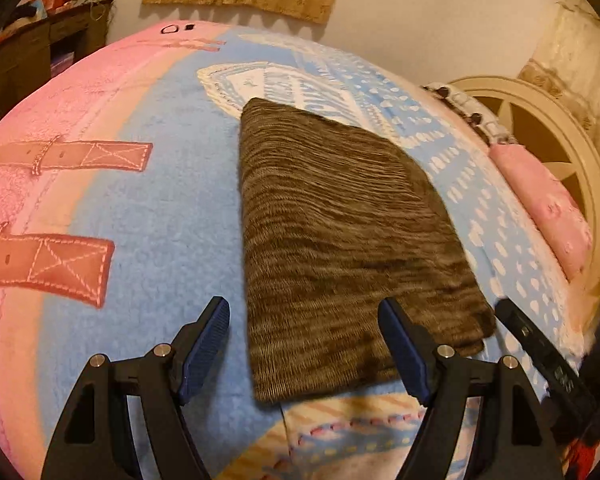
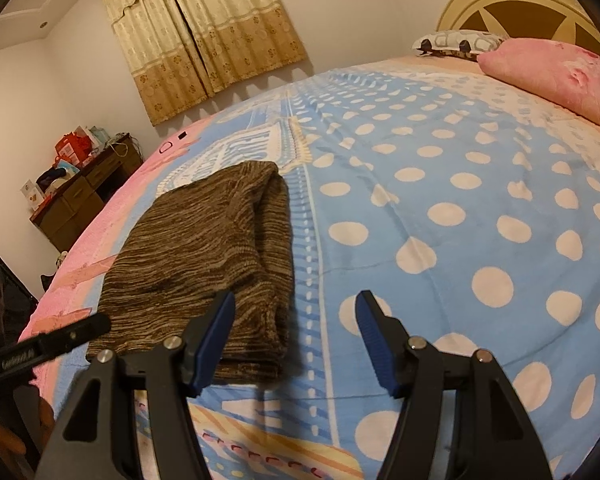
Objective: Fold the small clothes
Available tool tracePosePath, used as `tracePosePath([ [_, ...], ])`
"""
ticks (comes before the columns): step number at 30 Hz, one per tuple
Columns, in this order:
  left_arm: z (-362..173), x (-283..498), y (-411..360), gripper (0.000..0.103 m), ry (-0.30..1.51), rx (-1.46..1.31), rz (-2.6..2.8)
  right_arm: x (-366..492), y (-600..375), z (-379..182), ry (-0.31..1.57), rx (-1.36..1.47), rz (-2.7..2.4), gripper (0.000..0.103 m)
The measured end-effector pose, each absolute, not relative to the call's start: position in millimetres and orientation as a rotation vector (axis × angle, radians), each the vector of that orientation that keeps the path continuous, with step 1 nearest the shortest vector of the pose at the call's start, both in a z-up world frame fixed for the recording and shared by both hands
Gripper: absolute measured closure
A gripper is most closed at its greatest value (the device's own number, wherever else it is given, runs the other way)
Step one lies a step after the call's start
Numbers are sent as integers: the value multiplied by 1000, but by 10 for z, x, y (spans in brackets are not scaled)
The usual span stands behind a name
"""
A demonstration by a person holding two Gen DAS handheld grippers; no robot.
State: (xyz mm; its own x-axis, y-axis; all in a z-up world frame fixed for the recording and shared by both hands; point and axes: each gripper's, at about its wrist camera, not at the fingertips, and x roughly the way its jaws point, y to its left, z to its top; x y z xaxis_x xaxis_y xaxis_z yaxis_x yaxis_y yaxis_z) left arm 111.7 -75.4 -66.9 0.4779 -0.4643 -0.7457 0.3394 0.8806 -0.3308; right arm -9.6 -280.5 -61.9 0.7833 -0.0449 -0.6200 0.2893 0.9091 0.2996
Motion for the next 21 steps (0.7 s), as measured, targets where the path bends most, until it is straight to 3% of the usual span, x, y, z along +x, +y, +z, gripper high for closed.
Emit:
tracePosePath([
  [18, -662, 1561, -845, 26, 971, -165, -454, 67, -2851, -560, 647, 398, -170, 37],
  [21, -671, 1592, -865, 26, 977, -165, -456, 148, -2833, -497, 630, 369, -162, 31],
])
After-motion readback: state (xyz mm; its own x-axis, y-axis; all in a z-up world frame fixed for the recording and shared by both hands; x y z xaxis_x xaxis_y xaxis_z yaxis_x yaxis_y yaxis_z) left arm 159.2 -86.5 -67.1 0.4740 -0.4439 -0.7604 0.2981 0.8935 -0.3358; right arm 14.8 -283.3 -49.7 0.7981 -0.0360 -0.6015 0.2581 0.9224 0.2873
